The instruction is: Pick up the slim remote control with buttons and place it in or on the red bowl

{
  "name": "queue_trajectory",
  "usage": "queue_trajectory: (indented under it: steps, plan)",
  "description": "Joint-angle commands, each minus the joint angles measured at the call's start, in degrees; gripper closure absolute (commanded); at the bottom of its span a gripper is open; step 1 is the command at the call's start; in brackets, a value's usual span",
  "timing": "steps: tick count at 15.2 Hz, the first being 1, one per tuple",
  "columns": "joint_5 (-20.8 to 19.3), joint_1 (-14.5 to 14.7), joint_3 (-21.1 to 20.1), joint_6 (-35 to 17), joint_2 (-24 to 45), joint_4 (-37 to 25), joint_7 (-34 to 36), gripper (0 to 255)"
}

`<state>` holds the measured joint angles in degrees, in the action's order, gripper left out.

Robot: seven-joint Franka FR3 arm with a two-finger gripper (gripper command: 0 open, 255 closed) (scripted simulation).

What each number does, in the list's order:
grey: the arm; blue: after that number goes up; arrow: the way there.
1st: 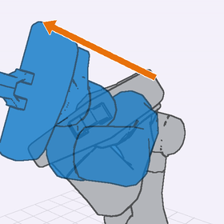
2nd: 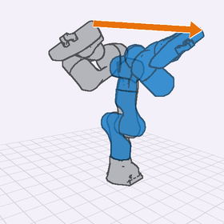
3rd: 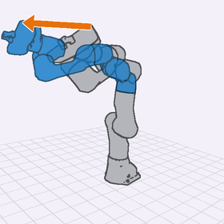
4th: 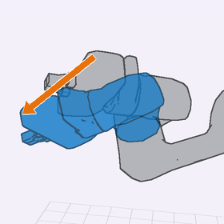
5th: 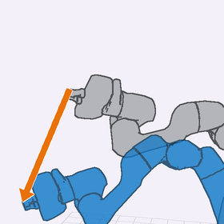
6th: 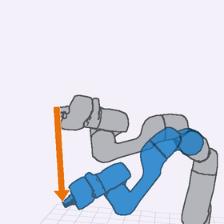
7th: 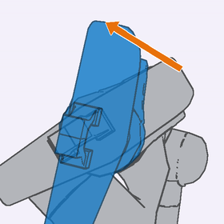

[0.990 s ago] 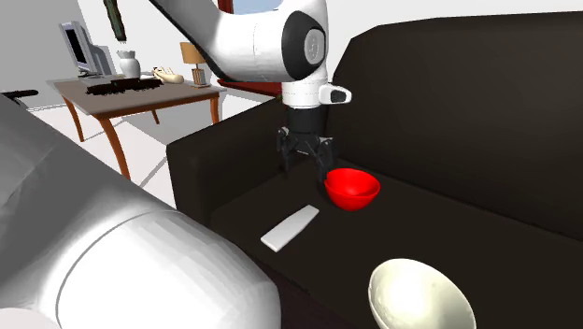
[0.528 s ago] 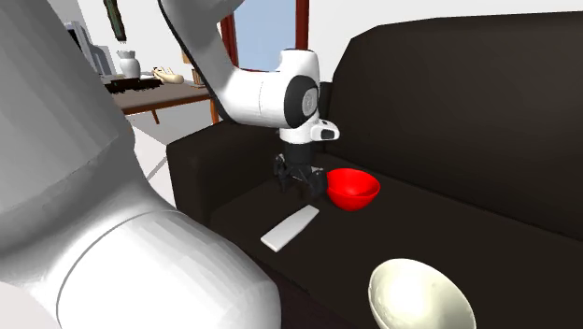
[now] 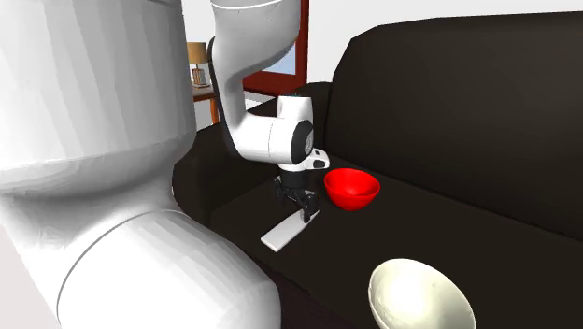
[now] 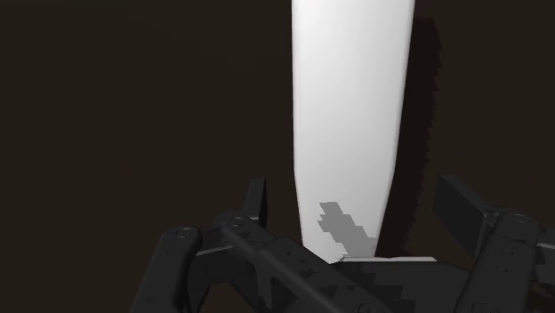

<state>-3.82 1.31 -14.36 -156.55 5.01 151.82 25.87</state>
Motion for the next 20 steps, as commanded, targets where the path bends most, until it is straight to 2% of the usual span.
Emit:
queue_trajectory:
  steps: [1,7,14,15,20]
  plan:
    - [-2.17,0.36,0.53,-2.3,3.45,-1.09,1.92,0]
    - [-6.26,1.83,2.88,-6.78,8.87,-1.87,4.92,0]
    - [-6.23,1.85,2.9,-6.77,8.85,-1.87,4.9,0]
    - [-6.23,1.85,2.9,-6.77,8.85,-1.87,4.9,255]
    - [-6.23,1.84,2.9,-6.77,8.85,-1.88,4.89,255]
